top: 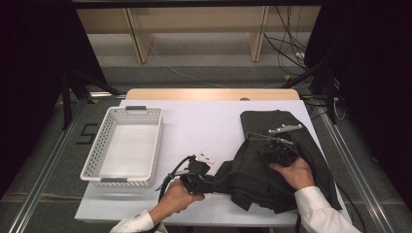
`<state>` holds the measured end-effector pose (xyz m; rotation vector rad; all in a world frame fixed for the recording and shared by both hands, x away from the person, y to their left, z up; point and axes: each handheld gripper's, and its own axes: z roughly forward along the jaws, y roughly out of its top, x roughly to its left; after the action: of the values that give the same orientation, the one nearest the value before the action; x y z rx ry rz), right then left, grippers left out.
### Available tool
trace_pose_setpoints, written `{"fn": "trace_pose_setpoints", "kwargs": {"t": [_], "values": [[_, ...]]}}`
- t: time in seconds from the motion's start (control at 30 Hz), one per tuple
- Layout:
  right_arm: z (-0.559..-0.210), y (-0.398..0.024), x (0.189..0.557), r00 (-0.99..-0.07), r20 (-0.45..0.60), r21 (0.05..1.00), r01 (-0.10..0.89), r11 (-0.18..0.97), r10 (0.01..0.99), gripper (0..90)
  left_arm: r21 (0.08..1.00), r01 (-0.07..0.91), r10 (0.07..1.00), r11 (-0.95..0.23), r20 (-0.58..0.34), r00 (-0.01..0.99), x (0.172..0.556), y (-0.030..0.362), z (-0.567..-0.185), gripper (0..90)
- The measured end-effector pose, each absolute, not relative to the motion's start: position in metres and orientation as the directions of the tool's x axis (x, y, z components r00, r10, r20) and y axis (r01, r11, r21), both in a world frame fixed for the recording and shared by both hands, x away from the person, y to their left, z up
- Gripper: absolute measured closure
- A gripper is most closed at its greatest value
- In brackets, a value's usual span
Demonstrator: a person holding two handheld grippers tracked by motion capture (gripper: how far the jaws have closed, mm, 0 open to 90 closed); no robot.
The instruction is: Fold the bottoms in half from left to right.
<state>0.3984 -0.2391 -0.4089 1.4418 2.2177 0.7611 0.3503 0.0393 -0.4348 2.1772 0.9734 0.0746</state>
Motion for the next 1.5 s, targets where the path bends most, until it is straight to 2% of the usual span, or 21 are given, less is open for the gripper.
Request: {"fn": "trace_pose_setpoints", "kwargs": {"t": [0.07,0.13,0.2,0.27,0.4,0.5,0.57,0.63,0.7,0.8,0.93,1.07,1.17,1.4,1.5], "values": [[-0.406,-0.243,0.396,-0.393,-0.015,0.638,0.704,0.311,0.920,35.9,0.692,0.565,0.672,-0.450,-0.155,0.724,0.355,0.035,-0.426,56.8],[-0.404,-0.247,0.394,-0.390,-0.014,0.644,0.701,0.306,0.921,35.7,0.713,0.540,0.677,-0.447,-0.126,0.725,0.362,0.029,-0.423,57.6],[-0.404,-0.249,0.392,-0.392,-0.011,0.647,0.699,0.305,0.920,35.5,0.711,0.556,0.647,-0.431,-0.186,0.739,0.367,0.023,-0.425,60.0],[-0.403,-0.251,0.390,-0.392,-0.009,0.648,0.699,0.304,0.920,35.4,0.696,0.563,0.606,-0.446,-0.229,0.762,0.367,0.019,-0.429,57.0],[-0.402,-0.254,0.390,-0.394,-0.005,0.654,0.694,0.301,0.919,35.5,0.668,0.571,0.604,-0.477,-0.223,0.765,0.367,0.011,-0.439,46.6],[-0.402,-0.254,0.390,-0.395,-0.006,0.655,0.693,0.302,0.919,35.5,0.647,0.583,0.592,-0.491,-0.243,0.769,0.371,0.004,-0.446,45.0],[-0.401,-0.252,0.390,-0.401,-0.005,0.655,0.691,0.306,0.916,35.6,0.625,0.606,0.573,-0.492,-0.291,0.766,0.374,0.000,-0.453,45.5],[-0.402,-0.251,0.390,-0.404,-0.007,0.655,0.690,0.309,0.915,35.5,0.617,0.612,0.545,-0.495,-0.329,0.772,0.373,-0.004,-0.459,51.0],[-0.403,-0.251,0.390,-0.407,-0.005,0.652,0.692,0.311,0.913,35.5,0.623,0.592,0.508,-0.512,-0.336,0.793,0.370,-0.007,-0.462,61.7],[-0.404,-0.252,0.390,-0.404,-0.001,0.649,0.695,0.308,0.915,35.5,0.630,0.590,0.509,-0.505,-0.335,0.793,0.363,-0.005,-0.460,88.0],[-0.404,-0.255,0.391,-0.397,0.002,0.651,0.697,0.300,0.918,35.6,0.658,0.564,0.504,-0.499,-0.309,0.807,0.351,0.002,-0.448,89.7],[-0.403,-0.256,0.390,-0.398,-0.002,0.652,0.695,0.303,0.917,35.6,0.700,0.513,0.468,-0.496,-0.282,0.837,0.316,0.018,-0.431,89.8],[-0.402,-0.257,0.389,-0.393,-0.001,0.654,0.695,0.298,0.919,35.6,0.699,0.469,0.471,-0.539,-0.211,0.856,0.300,0.029,-0.436,89.8],[-0.403,-0.260,0.387,-0.386,-0.004,0.651,0.700,0.295,0.923,35.6,0.627,0.528,0.490,-0.573,-0.255,0.834,0.295,0.044,-0.465,89.6],[-0.402,-0.263,0.387,-0.379,-0.004,0.652,0.701,0.290,0.925,35.5,0.626,0.545,0.514,-0.558,-0.255,0.819,0.295,0.051,-0.467,89.3]]}}
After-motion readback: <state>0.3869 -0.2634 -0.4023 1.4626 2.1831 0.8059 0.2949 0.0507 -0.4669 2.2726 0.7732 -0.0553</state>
